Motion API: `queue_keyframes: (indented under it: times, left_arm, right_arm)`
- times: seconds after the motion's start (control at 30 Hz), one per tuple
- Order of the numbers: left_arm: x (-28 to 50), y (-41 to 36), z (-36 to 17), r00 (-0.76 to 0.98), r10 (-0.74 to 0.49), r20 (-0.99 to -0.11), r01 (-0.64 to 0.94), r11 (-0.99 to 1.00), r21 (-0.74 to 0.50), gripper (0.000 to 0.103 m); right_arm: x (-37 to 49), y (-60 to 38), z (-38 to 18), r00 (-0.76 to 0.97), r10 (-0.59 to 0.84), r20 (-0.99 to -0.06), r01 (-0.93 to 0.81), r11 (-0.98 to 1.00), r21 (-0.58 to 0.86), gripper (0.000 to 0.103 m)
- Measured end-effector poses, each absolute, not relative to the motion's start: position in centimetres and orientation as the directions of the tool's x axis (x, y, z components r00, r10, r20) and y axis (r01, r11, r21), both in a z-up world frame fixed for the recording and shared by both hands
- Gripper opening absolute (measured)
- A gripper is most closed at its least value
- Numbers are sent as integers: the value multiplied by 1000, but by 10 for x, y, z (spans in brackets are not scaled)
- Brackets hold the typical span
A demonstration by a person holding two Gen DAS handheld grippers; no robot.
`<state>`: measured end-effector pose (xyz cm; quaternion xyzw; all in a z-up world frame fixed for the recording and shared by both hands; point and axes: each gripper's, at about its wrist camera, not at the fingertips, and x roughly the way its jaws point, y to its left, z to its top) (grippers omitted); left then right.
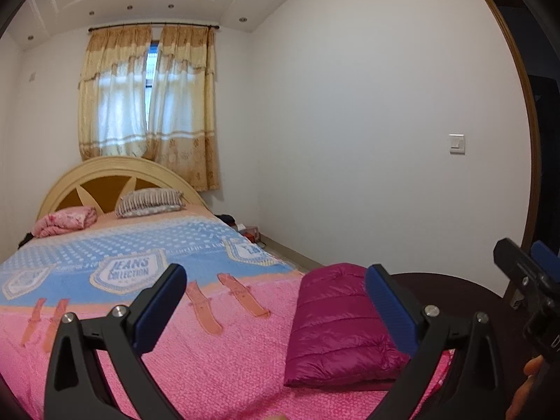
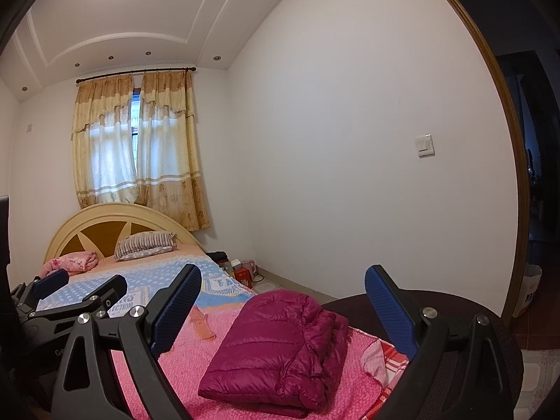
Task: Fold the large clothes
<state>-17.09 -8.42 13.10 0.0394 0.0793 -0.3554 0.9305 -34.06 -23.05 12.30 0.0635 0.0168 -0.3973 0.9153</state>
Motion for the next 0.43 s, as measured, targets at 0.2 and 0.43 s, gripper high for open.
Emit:
queue_keyframes:
  times: [0.2, 0.43]
  left_arm:
    - [-172, -85, 129, 742, -649, -169, 662, 749, 32, 103]
    - [-168, -87, 129, 735, -652, -188, 668, 744, 32, 103]
  right_arm:
    - [-339, -229, 124, 682, -727, -82, 731, 674, 103, 95]
    - [-336, -228, 122, 686, -720, -105, 728, 677, 106, 95]
